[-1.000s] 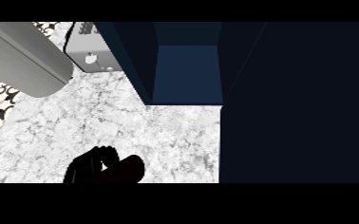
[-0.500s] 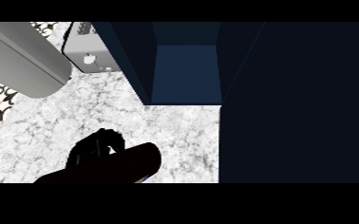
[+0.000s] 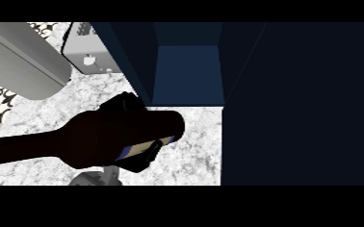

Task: Pick up the wine, place it into the cabinet and close the cabinet

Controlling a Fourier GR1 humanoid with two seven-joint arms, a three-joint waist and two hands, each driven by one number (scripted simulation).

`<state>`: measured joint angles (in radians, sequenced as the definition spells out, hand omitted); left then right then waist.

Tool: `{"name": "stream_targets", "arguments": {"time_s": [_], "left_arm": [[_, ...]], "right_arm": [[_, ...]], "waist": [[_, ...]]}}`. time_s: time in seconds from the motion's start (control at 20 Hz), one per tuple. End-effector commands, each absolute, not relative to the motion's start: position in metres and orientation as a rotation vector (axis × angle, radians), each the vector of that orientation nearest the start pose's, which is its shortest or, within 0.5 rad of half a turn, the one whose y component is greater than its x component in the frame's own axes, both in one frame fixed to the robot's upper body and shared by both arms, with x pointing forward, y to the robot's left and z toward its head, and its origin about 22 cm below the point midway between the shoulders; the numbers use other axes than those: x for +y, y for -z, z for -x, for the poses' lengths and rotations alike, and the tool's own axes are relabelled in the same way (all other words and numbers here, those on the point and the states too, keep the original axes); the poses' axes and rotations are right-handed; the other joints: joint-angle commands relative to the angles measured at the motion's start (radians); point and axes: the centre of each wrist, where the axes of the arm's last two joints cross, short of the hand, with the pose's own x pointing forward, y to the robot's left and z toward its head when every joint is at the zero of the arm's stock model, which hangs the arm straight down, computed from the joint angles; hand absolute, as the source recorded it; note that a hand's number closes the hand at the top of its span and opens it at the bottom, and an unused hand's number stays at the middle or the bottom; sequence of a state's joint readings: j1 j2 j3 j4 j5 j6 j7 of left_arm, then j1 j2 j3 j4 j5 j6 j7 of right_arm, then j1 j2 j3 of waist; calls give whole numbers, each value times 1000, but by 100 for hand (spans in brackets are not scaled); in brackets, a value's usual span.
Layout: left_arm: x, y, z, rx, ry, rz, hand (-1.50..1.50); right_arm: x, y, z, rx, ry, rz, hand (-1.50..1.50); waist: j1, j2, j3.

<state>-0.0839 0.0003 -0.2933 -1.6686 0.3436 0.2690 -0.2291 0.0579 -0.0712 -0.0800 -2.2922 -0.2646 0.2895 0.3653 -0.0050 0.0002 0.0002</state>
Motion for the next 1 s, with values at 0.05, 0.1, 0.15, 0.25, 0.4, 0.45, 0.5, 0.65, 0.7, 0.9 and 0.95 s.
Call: {"name": "stream_targets", "arguments": {"time_s": [0.05, 0.1, 0.15, 0.25, 0.4, 0.45, 0.5, 0.65, 0.7, 0.9, 0.95], "left_arm": [[132, -43, -273, -1872, -206, 289, 150], [123, -55, -280, -1856, -200, 274, 150], [114, -42, -278, -1867, -158, 256, 150], [115, -53, -284, -1869, -170, 216, 150], [95, -28, -284, -1843, -102, 183, 150], [82, -46, -279, -1835, -101, 184, 150], [96, -33, -301, -1821, -97, 176, 150], [80, -48, -296, -1806, -121, 153, 150], [79, -39, -303, -1809, -125, 146, 150], [87, 1, -298, -1783, -158, 146, 150], [79, -20, -304, -1772, -169, 139, 150]], "right_arm": [[-242, -160, -159, -1896, -237, -234, -150], [-238, -173, -175, -1885, -251, -243, -150], [-254, -145, -172, -1894, -235, -233, -150], [-247, -149, -166, -1887, -244, -242, -150], [-255, -146, -181, -1891, -238, -204, -150], [-245, -147, -171, -1898, -244, -224, -150], [-245, -156, -158, -1911, -263, -227, -150], [-274, -136, -157, -1877, -255, -218, -150], [-272, -160, -186, -1894, -236, -212, -150], [-254, -156, -168, -1882, -254, -224, -150], [-253, -148, -180, -1878, -269, -222, -150]], "waist": [[-2, 0, 0], [0, 0, 0], [-4, 0, 0], [-1, -1, 0], [-4, 1, 0], [-3, -1, 0], [-7, 0, 0], [-5, -1, 0], [-2, 1, 0], [-5, 1, -1], [-1, 0, 0]]}}
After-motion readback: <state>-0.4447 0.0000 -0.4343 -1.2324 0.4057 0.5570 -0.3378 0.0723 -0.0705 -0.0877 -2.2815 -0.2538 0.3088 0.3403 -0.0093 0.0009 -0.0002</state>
